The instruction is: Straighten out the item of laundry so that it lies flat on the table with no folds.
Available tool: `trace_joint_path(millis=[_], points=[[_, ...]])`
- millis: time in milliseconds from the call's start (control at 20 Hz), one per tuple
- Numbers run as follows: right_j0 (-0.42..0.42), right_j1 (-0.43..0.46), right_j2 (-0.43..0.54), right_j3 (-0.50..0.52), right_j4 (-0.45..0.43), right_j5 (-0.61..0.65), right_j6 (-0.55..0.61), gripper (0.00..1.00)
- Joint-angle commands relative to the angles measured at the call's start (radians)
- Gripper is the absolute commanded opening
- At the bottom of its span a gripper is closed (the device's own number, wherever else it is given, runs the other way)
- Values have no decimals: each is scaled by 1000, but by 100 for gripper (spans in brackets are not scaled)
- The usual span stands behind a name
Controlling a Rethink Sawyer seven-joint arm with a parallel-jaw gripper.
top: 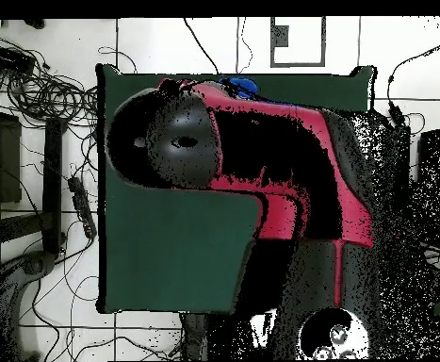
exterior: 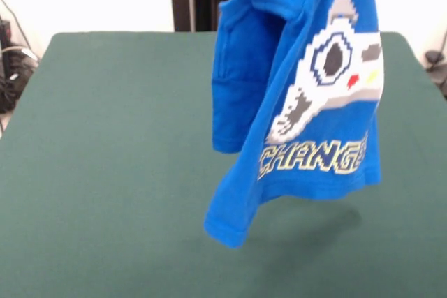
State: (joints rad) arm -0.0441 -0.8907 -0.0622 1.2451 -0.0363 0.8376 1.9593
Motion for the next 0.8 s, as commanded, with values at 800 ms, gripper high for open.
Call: trace_joint_path(millis=[800], points=[[-1, 232, 53, -36, 6, -35, 100, 0]])
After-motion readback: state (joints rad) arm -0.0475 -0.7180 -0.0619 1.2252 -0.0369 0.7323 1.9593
